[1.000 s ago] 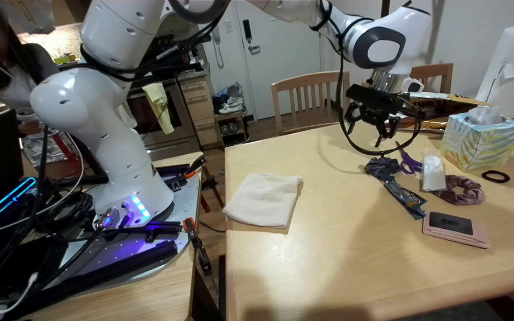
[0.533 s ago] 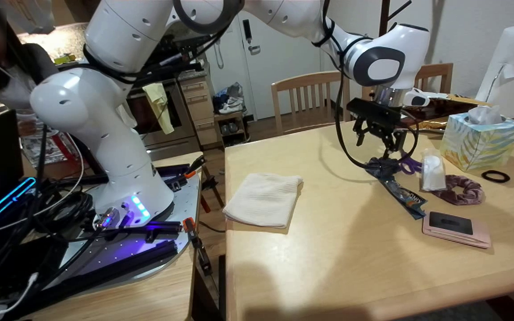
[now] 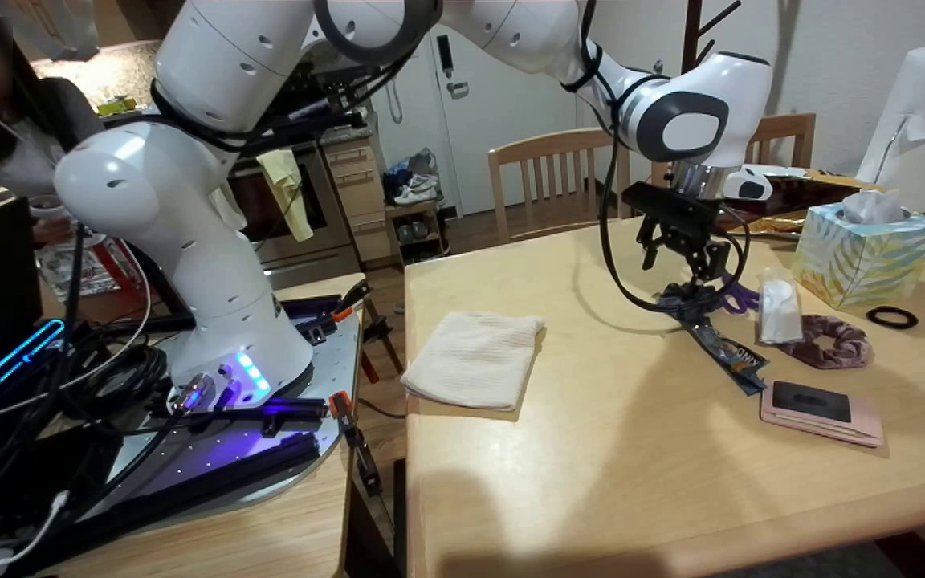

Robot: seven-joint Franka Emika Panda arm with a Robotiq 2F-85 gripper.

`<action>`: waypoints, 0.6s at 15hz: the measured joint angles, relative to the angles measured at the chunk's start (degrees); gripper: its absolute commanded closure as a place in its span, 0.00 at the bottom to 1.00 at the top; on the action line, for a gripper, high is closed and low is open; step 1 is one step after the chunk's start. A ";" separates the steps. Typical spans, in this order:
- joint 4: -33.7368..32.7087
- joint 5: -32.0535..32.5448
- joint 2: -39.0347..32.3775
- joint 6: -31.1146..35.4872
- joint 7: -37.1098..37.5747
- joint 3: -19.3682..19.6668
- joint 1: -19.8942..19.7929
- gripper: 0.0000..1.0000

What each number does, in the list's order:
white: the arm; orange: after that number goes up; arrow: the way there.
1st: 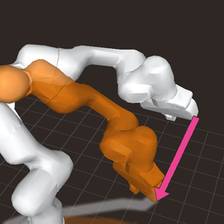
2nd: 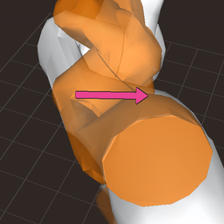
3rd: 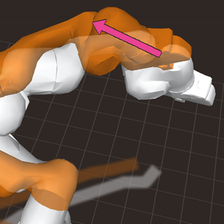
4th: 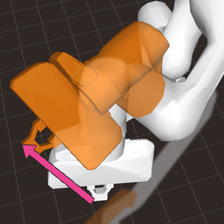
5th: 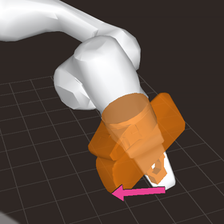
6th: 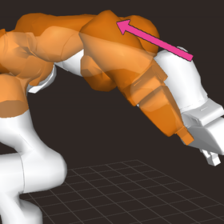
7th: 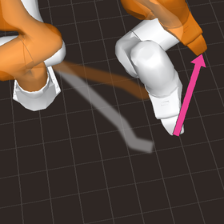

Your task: Move the scrunchie to the back left corner of the table

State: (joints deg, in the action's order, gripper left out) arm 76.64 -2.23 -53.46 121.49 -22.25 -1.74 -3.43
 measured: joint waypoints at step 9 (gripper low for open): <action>-3.20 0.00 -1.86 -3.60 0.00 -0.47 -0.08 0.00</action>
State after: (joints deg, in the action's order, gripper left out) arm 73.44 -2.23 -55.32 117.90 -22.25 -2.21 -3.51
